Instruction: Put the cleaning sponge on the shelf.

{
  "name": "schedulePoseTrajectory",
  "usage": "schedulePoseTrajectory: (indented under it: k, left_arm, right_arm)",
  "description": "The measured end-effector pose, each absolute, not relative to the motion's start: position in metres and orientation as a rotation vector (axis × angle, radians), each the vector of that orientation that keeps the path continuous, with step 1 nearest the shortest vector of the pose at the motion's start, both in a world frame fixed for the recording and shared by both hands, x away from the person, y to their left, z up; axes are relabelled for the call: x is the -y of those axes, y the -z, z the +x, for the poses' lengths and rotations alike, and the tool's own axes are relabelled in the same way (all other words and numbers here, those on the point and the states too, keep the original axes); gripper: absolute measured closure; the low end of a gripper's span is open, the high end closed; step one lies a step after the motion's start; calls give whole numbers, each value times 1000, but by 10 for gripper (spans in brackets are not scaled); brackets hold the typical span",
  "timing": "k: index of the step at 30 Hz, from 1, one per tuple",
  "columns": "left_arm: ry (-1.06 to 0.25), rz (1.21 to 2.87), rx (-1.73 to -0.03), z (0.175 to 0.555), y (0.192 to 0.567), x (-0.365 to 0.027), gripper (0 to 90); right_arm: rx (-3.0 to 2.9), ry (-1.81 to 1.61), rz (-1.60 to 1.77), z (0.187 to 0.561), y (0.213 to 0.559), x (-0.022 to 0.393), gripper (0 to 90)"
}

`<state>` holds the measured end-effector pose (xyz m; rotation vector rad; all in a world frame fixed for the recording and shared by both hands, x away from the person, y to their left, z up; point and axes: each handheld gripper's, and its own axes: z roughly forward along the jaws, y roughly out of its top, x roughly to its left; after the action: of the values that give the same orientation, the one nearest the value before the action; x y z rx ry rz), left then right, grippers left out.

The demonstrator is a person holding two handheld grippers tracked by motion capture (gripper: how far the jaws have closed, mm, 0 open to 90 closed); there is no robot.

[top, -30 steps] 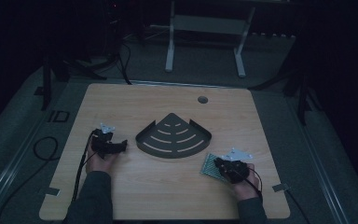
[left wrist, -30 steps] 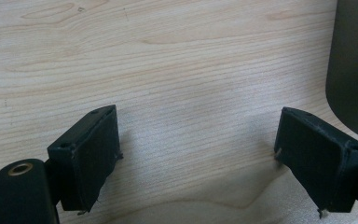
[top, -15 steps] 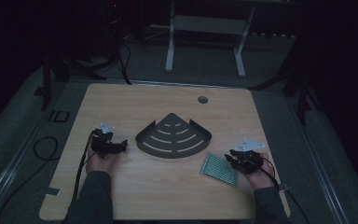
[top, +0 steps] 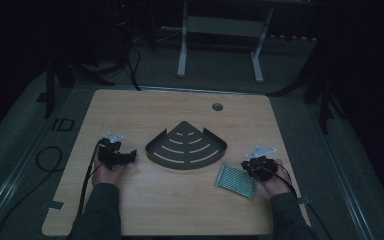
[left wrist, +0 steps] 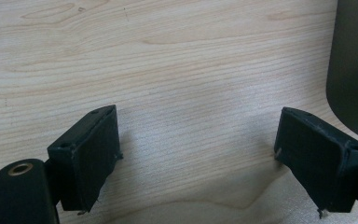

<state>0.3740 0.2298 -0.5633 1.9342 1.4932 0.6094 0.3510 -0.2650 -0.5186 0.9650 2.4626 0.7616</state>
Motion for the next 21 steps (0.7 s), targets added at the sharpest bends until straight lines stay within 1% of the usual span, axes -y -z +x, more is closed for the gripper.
schedulePoseTrajectory:
  k: [11, 21]
  left_arm:
    - [-610, 1935, -1494, 374, 563, -230, 143]
    - [-610, 1934, -1494, 374, 563, -230, 143]
  right_arm:
    - [-2482, -744, 972, 342, 527, 268, 842]
    - [-2519, -798, 960, 338, 516, 262, 792]
